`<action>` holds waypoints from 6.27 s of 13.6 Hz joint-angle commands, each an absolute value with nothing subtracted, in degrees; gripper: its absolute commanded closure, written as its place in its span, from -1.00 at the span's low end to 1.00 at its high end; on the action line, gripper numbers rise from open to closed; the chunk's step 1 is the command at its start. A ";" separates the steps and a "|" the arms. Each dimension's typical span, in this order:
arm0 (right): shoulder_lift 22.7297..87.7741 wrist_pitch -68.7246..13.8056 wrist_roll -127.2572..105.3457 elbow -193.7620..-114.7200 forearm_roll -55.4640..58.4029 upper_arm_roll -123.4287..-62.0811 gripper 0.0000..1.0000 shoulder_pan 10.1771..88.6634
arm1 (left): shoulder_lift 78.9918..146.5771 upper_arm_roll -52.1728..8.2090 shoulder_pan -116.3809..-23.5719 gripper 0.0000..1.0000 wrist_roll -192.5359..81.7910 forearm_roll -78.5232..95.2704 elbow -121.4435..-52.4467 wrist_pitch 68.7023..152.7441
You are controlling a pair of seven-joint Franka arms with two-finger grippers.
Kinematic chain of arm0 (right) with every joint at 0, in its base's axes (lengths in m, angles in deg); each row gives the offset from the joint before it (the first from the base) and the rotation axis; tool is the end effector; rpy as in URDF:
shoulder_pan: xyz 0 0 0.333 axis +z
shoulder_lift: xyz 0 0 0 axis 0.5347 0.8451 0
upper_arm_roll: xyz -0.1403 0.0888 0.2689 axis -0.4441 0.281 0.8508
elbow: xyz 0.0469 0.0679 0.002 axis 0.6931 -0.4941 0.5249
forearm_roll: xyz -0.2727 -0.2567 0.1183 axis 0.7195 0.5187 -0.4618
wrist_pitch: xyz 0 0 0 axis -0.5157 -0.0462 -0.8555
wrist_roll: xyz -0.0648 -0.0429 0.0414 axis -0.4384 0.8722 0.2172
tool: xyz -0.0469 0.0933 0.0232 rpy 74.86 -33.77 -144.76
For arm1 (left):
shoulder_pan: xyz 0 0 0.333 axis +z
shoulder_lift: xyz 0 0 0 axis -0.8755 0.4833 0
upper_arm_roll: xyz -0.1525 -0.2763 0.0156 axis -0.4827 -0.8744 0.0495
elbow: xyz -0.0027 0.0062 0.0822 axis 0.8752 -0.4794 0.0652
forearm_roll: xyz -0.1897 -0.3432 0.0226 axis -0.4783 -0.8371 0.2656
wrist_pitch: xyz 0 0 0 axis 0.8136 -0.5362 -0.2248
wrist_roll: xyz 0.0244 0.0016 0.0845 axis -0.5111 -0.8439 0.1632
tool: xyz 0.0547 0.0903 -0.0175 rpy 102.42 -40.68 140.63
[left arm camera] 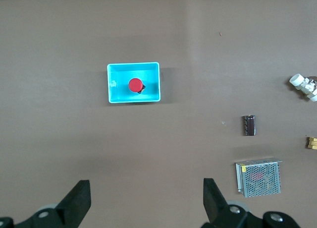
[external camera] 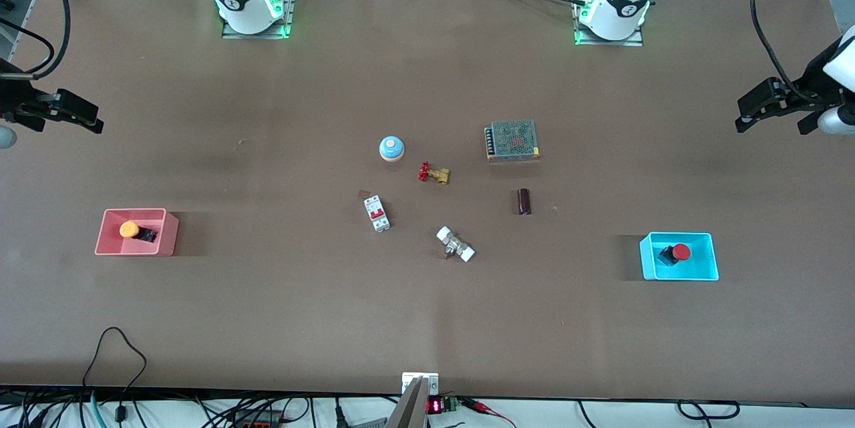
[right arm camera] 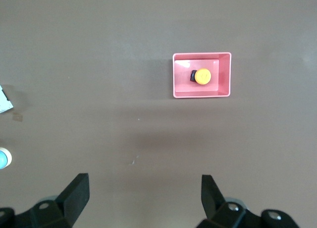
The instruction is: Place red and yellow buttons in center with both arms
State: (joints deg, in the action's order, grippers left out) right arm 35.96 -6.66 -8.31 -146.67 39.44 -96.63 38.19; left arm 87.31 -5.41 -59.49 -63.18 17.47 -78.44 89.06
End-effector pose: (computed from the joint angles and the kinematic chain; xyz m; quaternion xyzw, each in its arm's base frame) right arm 0.5811 -0.0335 0.5800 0.9998 -0.0083 -0.0080 0.0146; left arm 0.5642 -0.0004 0.6228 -0.9993 0.0124 -0.0354 0.0013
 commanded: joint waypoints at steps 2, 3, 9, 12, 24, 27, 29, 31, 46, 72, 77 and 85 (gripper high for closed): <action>39.77 -9.30 -9.00 -147.15 39.63 -96.53 -1.00 37.25 | 88.13 -5.77 -59.08 -1.00 -63.93 17.01 -76.44 87.60; 41.53 -9.66 -8.65 -147.15 39.63 -96.53 -1.00 37.07 | 88.13 -5.77 -59.08 -1.00 -63.93 17.01 -76.53 87.60; 53.83 -21.85 -10.40 -146.80 37.96 -96.53 -1.00 30.22 | 91.37 -5.68 -59.08 -1.00 -63.93 17.01 -76.53 87.69; 58.58 -28.54 -10.93 -146.80 38.67 -96.54 -1.00 29.86 | 96.02 -5.50 -59.17 -1.00 -63.67 17.10 -76.53 88.30; 69.49 -40.24 -20.51 -146.71 38.49 -96.53 -1.00 27.40 | 116.15 -4.89 -55.30 -1.00 -64.37 18.07 -76.53 110.69; 70.98 -43.58 -20.60 -146.71 38.49 -96.53 -1.00 26.70 | 121.51 -4.54 -54.34 -1.00 -64.28 18.07 -76.53 117.91; 71.34 -43.67 -21.21 -146.71 38.23 -96.45 -1.00 26.70 | 124.06 -4.45 -54.25 -1.00 -64.20 17.98 -76.53 120.11; 72.21 -43.76 -21.22 -146.63 37.96 -96.36 -1.00 26.61 | 126.18 -4.45 -54.68 -1.00 -63.76 18.07 -76.62 121.79; 73.80 -43.33 -22.18 -145.31 37.88 -96.01 0.27 26.87 | 123.83 -4.53 -56.09 0.85 -62.96 18.07 -74.78 119.26; 46.48 -28.36 2.92 -164.35 29.44 -95.22 0.39 47.95 | 121.79 -6.03 -72.44 -0.10 -34.05 17.01 -84.53 118.98; 43.39 -35.93 9.37 -174.56 29.44 -95.22 0.39 54.20 | 118.55 -5.85 -71.39 -0.90 -35.28 17.01 -83.30 117.75; 50.50 -47.71 8.31 -179.85 36.18 -95.04 0.39 56.67 | 109.50 -4.54 -70.34 -1.00 -36.42 21.06 -78.46 105.45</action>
State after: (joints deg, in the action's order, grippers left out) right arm 48.55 -45.34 8.63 -179.81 32.84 -94.69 56.17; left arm 111.68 -4.69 -71.45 -35.18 19.75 -78.94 107.87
